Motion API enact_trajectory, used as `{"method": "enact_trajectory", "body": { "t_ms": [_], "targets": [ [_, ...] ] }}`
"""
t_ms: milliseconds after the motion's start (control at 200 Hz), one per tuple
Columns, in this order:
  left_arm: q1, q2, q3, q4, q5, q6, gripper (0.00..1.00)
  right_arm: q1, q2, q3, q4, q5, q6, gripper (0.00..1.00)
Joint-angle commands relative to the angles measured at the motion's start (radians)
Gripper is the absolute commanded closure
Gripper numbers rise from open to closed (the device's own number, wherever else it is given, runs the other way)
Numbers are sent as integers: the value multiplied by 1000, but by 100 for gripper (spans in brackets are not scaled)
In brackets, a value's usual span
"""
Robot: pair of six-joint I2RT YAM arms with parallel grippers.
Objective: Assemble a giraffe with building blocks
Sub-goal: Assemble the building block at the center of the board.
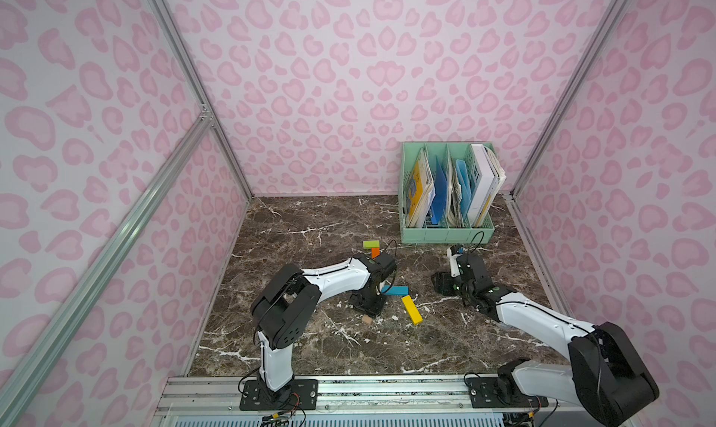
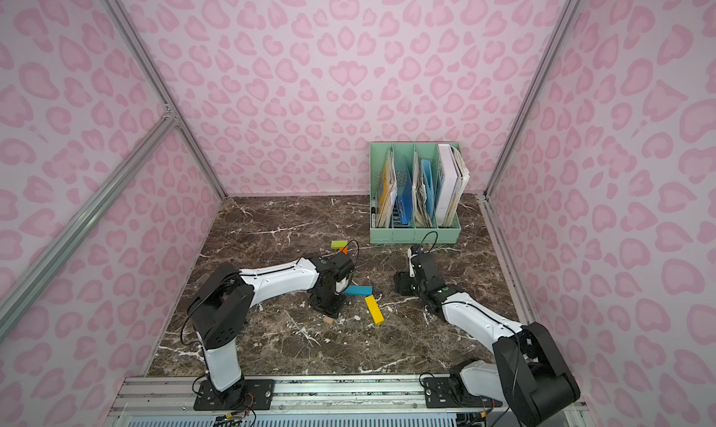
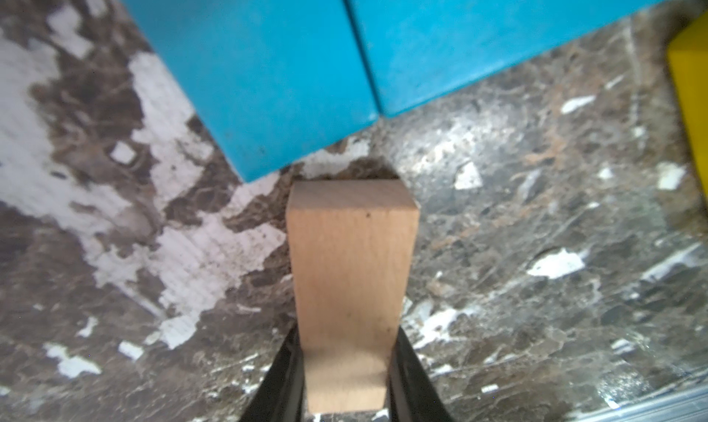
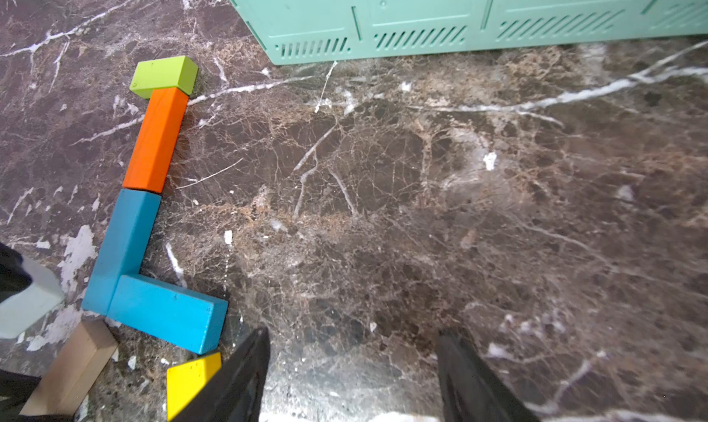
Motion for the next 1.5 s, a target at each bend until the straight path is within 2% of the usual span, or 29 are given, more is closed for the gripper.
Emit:
{"method": "enact_trajectory", "body": {
  "t_ms": [0,540,760,835,1030,1050,1080,1115,1330,1430,1500],
  "targets": [
    [5,1,3,-35,-25,16,73,0,2,-2,29,0,-1,29],
    [13,21,48,-53,-16,34,70,0,8,5,29,-1,-3,29],
    [14,22,49,-58,-15,36,64,-1,10,7,29,-1,-2,29],
    [15,24,48,-62,-12,36,57,1,10,6,29,-1,-3,29],
    [11,-21,20,-57,2,27,26,0,11,7,27,0,-4,29],
    [10,-31,16,-57,3,25,22,1,11,7,27,0,-4,29],
    [7,-48,13,-57,7,22,8,1,13,10,24,0,-4,29],
    [4,-73,11,-58,11,15,2,1,13,12,21,0,-4,29],
    [5,-308,18,-69,-8,-61,1,2,-1,44,-30,3,-1,29],
    [78,-437,-52,-37,-12,-137,1,11,-44,48,-43,-7,-5,29],
    [159,-578,-140,17,-55,-215,2,19,-77,50,-43,-25,-16,29]
  ]
}}
